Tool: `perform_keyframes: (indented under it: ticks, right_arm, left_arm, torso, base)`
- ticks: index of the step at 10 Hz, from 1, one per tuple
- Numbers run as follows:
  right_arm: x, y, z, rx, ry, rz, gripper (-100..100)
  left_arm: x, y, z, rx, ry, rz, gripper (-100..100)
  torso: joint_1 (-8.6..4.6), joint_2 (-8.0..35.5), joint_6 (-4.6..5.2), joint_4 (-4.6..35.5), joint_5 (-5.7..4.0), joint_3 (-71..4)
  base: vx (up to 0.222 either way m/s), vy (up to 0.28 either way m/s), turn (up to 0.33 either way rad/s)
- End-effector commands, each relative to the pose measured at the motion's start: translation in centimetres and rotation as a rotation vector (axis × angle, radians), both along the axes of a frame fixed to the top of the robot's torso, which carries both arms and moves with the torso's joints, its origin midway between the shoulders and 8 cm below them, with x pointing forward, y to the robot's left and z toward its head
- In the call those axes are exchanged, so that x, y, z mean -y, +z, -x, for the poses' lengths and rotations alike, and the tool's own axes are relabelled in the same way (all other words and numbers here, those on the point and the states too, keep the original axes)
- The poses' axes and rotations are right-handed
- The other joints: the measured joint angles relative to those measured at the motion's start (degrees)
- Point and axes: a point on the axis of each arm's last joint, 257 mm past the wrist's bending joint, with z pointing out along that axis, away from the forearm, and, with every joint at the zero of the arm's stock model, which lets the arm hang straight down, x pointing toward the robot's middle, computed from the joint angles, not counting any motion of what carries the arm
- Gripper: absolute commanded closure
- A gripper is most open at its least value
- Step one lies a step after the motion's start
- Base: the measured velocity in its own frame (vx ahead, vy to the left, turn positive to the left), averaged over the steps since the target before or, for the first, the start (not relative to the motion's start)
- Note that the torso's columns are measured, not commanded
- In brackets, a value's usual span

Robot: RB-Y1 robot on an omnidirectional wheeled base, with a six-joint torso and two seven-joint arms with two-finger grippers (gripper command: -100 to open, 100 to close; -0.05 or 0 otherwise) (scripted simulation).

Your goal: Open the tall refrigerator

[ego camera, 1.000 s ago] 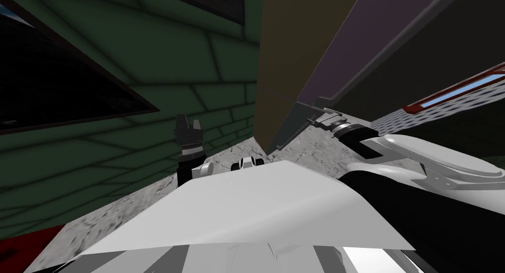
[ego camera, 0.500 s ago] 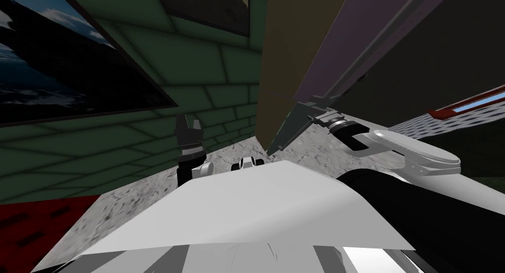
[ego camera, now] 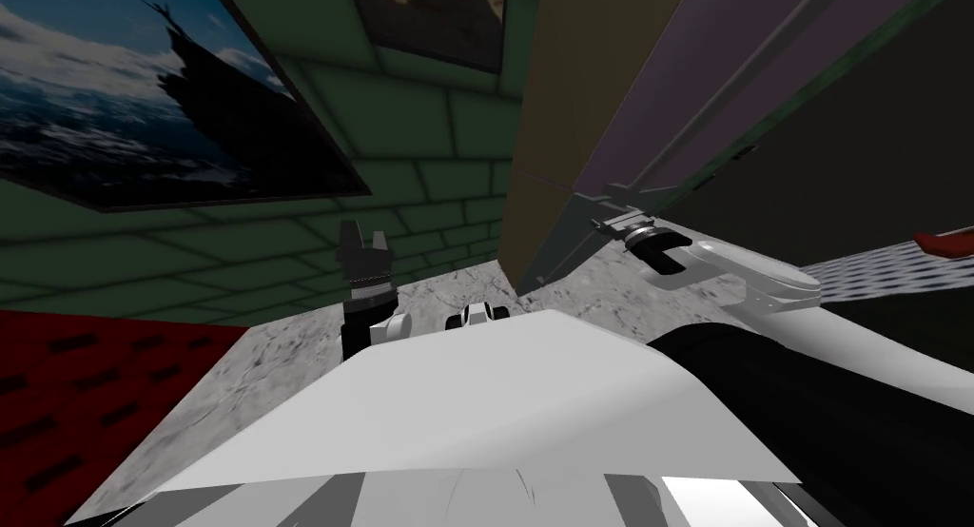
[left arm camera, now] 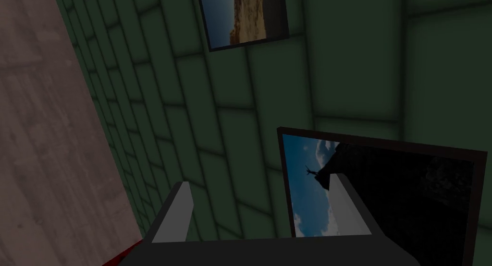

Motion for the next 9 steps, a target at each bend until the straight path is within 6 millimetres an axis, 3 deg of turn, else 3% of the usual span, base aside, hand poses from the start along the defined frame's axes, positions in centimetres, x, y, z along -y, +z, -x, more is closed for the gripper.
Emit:
perform_keyframes:
  ticks: [1, 3, 4, 6, 7, 9]
  right_arm:
    - [1.5, -0.9, -1.3, -0.025, -0.049, 0.003, -100]
    - [1.9, 0.6, -1.8, 0.011, -0.077, 0.0, -100]
    - [2.9, -0.9, -2.4, -0.039, -0.107, 0.002, -100]
    - [3.1, 0.5, -3.0, -0.006, -0.128, 0.002, -100]
    - [4.2, -1.0, -3.5, -0.061, -0.158, 0.01, -100]
    - [4.3, 0.5, -4.1, -0.03, -0.181, 0.008, -100]
  left_arm:
    - [0.0, 0.0, 0.0, 0.0, 0.0, 0.0, 0]
    - [0.0, 0.0, 0.0, 0.0, 0.0, 0.0, 0]
    - [0.0, 0.0, 0.0, 0.0, 0.0, 0.0, 0]
    - [0.0, 0.0, 0.0, 0.0, 0.0, 0.0, 0]
    - [0.0, 0.0, 0.0, 0.0, 0.0, 0.0, 0]
    - [0.0, 0.0, 0.0, 0.0, 0.0, 0.0, 0]
  torso:
    - [0.0, -0.1, 0.17, 0.1, 0.12, -0.1]
    - [0.02, -0.1, -0.01, 0.0, 0.03, -0.1]
    - [0.08, -0.2, 0.2, 0.0, 0.15, -0.1]
    - [-0.04, -0.1, 0.03, 0.0, -0.02, -0.1]
    - [0.05, -0.1, 0.22, 0.1, 0.13, -0.1]
    - [0.1, 0.0, -0.04, 0.0, 0.02, 0.0]
  base:
    - [-0.138, -0.031, 0.279]
    - [-0.123, -0.019, 0.119]
    - [-0.132, -0.029, 0.287]
    - [-0.117, -0.016, 0.118]
    - [-0.15, 0.017, 0.281]
    - [-0.135, -0.016, 0.095]
